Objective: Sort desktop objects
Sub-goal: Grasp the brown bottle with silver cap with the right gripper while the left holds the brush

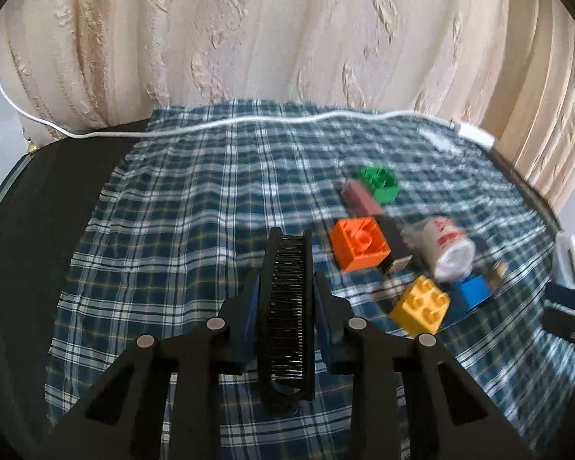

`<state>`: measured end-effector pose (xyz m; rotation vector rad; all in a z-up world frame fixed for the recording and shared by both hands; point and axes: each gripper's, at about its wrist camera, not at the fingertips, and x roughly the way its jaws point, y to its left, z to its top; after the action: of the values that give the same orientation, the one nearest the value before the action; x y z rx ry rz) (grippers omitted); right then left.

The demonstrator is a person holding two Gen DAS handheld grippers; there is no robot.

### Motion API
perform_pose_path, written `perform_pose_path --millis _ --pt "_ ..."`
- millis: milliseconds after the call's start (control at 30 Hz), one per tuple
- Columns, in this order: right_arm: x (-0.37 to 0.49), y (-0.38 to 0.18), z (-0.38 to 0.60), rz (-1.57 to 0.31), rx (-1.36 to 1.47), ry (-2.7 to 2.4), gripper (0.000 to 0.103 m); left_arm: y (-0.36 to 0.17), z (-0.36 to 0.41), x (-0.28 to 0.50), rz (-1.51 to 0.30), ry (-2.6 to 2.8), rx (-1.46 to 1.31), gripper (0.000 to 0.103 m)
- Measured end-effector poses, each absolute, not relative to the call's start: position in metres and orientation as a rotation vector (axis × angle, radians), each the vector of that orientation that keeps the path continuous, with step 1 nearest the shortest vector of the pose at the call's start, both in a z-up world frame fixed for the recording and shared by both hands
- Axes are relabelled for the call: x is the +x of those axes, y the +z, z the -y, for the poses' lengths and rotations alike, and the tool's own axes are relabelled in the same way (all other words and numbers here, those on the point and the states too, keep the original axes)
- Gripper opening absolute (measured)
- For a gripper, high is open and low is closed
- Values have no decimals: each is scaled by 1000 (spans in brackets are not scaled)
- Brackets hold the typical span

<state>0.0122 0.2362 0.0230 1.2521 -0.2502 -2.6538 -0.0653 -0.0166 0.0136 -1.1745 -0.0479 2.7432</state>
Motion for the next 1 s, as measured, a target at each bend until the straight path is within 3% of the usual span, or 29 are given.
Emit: perform_pose_path --millis 233,800,933,1000 --pt "-16 16 -223 178 1299 -2654 80 21 37 -62 257 2716 -1126 29" --pt "-41 -4 -198 7 1362 -2675 80 17 26 -57 250 2681 -1138 29" --pt "-39 -3 -196 -21 1344 -2675 65 15 24 -58 242 2680 -1143 29" --pt "-36 -3 -195 -33 1340 -2678 65 14 23 -58 236 2679 -1147 29"
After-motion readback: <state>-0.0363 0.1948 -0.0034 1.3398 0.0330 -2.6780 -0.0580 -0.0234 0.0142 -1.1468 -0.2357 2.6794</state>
